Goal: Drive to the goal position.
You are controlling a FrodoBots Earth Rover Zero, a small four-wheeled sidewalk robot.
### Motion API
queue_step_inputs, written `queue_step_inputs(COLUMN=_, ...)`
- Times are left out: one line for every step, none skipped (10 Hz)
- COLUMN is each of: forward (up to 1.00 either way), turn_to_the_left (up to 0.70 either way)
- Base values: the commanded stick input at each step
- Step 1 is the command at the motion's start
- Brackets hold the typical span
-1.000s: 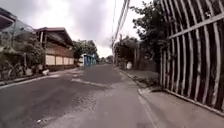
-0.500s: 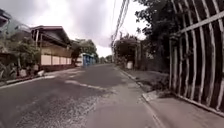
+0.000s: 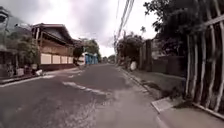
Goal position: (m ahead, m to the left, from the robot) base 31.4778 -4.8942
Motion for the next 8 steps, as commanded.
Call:
queue_step_inputs(forward=0.7, turn_to_the_left=0.0)
queue_step_inputs(forward=0.7, turn_to_the_left=0.0)
queue_step_inputs(forward=0.7, turn_to_the_left=0.0)
queue_step_inputs(forward=0.7, turn_to_the_left=0.0)
queue_step_inputs(forward=0.7, turn_to_the_left=0.0)
queue_step_inputs(forward=0.7, turn_to_the_left=0.0)
queue_step_inputs(forward=0.7, turn_to_the_left=0.0)
queue_step_inputs(forward=0.7, turn_to_the_left=0.0)
